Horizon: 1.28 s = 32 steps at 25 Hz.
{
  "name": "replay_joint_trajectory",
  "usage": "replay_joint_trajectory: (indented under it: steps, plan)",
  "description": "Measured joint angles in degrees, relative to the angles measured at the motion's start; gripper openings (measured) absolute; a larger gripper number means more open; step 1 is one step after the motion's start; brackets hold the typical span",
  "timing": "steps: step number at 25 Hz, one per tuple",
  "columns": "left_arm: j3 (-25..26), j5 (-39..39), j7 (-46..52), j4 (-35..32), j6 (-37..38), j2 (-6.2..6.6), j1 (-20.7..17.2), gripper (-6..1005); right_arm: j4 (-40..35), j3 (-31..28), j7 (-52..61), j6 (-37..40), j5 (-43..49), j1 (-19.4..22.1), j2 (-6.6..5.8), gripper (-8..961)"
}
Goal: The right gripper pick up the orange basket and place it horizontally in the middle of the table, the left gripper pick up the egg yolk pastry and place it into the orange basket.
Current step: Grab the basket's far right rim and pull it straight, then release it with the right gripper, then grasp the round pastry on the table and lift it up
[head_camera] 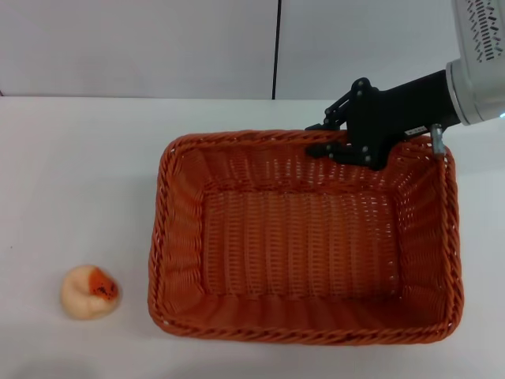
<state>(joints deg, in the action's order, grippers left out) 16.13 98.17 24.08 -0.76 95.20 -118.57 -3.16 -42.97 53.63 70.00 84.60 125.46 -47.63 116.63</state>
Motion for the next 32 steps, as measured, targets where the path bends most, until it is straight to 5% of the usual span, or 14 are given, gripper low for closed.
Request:
replay_joint_trajectory:
  steps: [17,23,25,28,32]
  plan:
    - [-0.6,0.0,0.0,0.1,0.0,0.00,0.2,829,1.5,-0.1,0.3,-3.5,-2.8,0.6,0.21,196]
    - [-0.7,0.0,0.0,0.1,0.1,0.00,0.2,830,1.1,-0.6,1.1,-2.9,-4.5,1.5,0.26,461]
    - [-0.8,0.0,0.0,0.1,0.1,0.01,0.2,830,-0.7,-0.6,2.3,-1.2,-6.9,3.4,0.34,586]
    - [-1.0,0.0,0.0,0.1,0.1,0.06,0.2,830,-3.5,-0.6,3.1,0.6,-9.7,5.8,0.73,586]
    - [-4.8,0.0,1.0,-1.5,0.4,0.56,0.8,830,-12.1,-0.2,5.1,3.6,-19.8,14.0,2.17,586]
